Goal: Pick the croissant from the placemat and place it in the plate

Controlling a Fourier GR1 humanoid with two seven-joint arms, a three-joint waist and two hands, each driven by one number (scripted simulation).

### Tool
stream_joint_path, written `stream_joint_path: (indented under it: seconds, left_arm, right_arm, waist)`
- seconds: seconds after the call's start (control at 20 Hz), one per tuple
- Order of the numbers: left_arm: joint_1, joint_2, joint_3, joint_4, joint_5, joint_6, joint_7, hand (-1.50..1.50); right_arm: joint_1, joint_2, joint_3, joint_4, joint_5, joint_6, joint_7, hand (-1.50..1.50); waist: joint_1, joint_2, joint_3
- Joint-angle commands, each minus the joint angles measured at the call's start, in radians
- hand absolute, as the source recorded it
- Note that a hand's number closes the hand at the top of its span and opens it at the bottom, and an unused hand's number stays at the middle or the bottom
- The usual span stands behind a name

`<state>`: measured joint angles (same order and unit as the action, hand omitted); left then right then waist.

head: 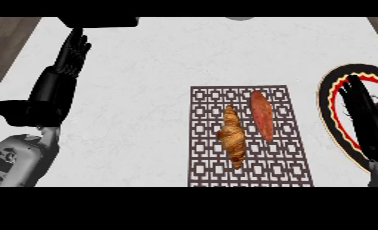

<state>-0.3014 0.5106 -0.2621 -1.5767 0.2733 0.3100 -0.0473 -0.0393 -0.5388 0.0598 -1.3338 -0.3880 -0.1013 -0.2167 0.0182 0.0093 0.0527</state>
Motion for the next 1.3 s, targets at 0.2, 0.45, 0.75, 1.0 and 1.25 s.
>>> stream_joint_path:
  seconds: [0.2, 0.45, 0.75, 1.0, 1.25]
  left_arm:
    - [0.064, -0.015, -0.014, 0.099, 0.039, -0.018, 0.106, 0.0]
    - [0.08, -0.016, 0.01, 0.15, 0.096, -0.05, 0.181, 0.0]
    - [0.13, -0.053, 0.022, 0.187, 0.06, -0.05, 0.12, 0.0]
    - [0.098, -0.053, 0.075, 0.216, 0.072, -0.094, 0.134, 0.0]
    - [0.089, -0.07, 0.094, 0.239, 0.039, -0.115, 0.154, 0.0]
  right_arm:
    - [-0.229, 0.075, 0.173, -0.085, -0.063, 0.294, 0.009, 1.5]
    - [-0.217, 0.151, 0.121, 0.036, 0.102, 0.091, -0.23, -1.5]
    - [-0.267, 0.13, 0.24, 0.275, 0.282, 0.289, -0.475, -1.5]
    - [-0.282, 0.057, 0.264, 0.233, 0.405, 0.285, -0.447, -1.5]
    - [-0.282, 0.042, 0.265, 0.077, 0.464, 0.291, -0.262, -1.5]
  waist:
    - [0.059, 0.002, -0.051]
    - [0.01, 0.002, -0.049]
    - [0.003, -0.004, -0.052]
    - [-0.015, -0.008, -0.053]
    - [-0.021, -0.011, -0.053]
